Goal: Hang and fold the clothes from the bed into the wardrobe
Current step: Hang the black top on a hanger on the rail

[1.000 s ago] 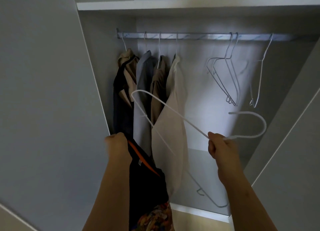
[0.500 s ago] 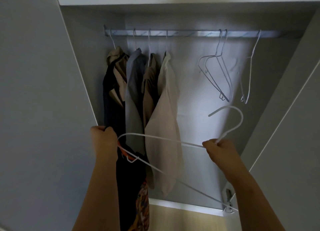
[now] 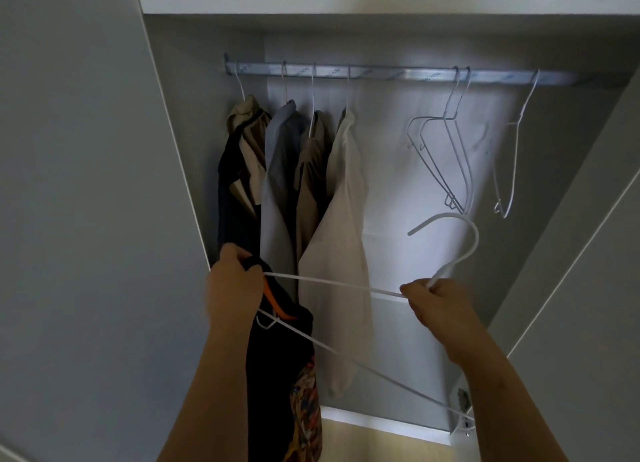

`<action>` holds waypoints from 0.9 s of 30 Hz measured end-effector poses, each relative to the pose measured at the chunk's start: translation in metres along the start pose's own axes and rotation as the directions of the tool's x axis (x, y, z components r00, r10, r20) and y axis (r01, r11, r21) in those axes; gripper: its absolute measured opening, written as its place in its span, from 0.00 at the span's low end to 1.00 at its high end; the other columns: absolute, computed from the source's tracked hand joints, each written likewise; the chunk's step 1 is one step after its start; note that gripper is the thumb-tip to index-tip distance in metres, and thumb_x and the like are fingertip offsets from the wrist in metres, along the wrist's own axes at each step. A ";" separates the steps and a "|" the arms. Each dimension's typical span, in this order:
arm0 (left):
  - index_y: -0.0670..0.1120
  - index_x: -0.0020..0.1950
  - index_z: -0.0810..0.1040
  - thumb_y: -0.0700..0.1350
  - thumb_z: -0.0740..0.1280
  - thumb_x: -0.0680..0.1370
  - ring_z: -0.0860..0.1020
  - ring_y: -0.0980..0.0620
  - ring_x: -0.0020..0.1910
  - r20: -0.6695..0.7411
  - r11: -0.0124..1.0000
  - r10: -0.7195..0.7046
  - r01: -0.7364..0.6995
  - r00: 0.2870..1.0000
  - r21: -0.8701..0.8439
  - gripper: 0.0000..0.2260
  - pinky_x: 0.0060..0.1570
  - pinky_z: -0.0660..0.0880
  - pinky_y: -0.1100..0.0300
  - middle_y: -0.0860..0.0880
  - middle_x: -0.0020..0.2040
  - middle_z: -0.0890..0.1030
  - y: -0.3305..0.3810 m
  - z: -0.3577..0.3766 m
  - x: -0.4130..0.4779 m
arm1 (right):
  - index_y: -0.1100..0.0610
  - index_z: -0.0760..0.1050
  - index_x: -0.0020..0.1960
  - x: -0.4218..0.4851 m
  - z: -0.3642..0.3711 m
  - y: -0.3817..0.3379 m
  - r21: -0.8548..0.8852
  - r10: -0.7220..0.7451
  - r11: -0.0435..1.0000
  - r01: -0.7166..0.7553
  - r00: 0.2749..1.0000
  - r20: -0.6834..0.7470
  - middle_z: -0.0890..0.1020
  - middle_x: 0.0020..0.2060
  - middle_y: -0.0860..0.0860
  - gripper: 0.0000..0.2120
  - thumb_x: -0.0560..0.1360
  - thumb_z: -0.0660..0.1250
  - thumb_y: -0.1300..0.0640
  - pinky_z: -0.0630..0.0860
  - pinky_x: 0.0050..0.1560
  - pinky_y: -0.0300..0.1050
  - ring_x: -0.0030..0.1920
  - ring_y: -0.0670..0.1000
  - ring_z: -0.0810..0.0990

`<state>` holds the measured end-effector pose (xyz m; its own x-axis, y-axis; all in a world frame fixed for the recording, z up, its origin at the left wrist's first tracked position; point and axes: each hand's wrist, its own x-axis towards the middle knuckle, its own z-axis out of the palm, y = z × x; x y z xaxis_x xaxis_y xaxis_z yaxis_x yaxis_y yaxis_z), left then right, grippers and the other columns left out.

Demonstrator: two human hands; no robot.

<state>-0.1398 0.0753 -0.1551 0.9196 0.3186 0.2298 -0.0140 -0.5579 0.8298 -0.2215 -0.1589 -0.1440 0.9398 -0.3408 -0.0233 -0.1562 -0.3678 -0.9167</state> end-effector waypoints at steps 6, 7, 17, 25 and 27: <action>0.44 0.47 0.75 0.36 0.63 0.75 0.73 0.56 0.35 0.134 0.989 0.147 -0.147 0.980 -0.011 0.04 0.27 0.65 0.69 0.47 0.42 0.77 0.015 0.015 -0.011 | 0.57 0.62 0.27 0.004 -0.003 -0.009 -0.022 0.009 1.000 -0.011 0.995 -0.096 0.62 0.19 0.47 0.19 0.75 0.63 0.59 0.60 0.27 0.39 0.22 0.46 0.59; 0.45 0.46 0.75 0.36 0.63 0.75 0.73 0.57 0.35 0.160 0.989 0.151 -0.148 0.975 -0.030 0.04 0.26 0.66 0.71 0.48 0.42 0.78 0.016 0.016 -0.011 | 0.58 0.63 0.27 0.005 -0.006 -0.012 -0.034 -0.008 0.999 0.004 0.993 -0.121 0.63 0.20 0.48 0.19 0.74 0.63 0.59 0.60 0.28 0.39 0.23 0.47 0.60; 0.42 0.53 0.76 0.41 0.56 0.79 0.77 0.45 0.45 0.246 0.997 0.000 -0.018 0.969 0.070 0.10 0.42 0.71 0.58 0.44 0.47 0.78 0.018 0.014 -0.002 | 0.64 0.62 0.26 -0.004 -0.029 -0.031 -0.256 -0.232 0.954 0.158 0.928 -0.293 0.64 0.22 0.55 0.20 0.74 0.64 0.59 0.57 0.28 0.42 0.26 0.52 0.60; 0.39 0.54 0.75 0.38 0.56 0.79 0.73 0.45 0.40 0.137 0.994 0.068 -0.056 0.988 -0.089 0.09 0.33 0.67 0.60 0.37 0.49 0.75 0.037 0.022 -0.010 | 0.57 0.59 0.24 -0.008 -0.019 -0.047 -0.393 -0.367 0.893 0.218 0.859 -0.357 0.63 0.20 0.51 0.24 0.77 0.61 0.55 0.58 0.27 0.41 0.24 0.50 0.61; 0.40 0.54 0.74 0.38 0.56 0.80 0.73 0.45 0.41 0.139 0.989 0.078 -0.059 0.987 -0.135 0.09 0.37 0.69 0.58 0.40 0.47 0.74 0.042 0.025 -0.013 | 0.56 0.60 0.24 -0.009 -0.010 -0.048 -0.425 -0.393 0.875 0.230 0.850 -0.349 0.64 0.19 0.49 0.24 0.77 0.59 0.52 0.57 0.26 0.40 0.23 0.48 0.62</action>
<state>-0.1428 0.0286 -0.1359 0.9614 0.1645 0.2205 -0.1211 -0.4668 0.8760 -0.2257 -0.1468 -0.0960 0.7545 -0.4476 0.4799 -0.0500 -0.7684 -0.6380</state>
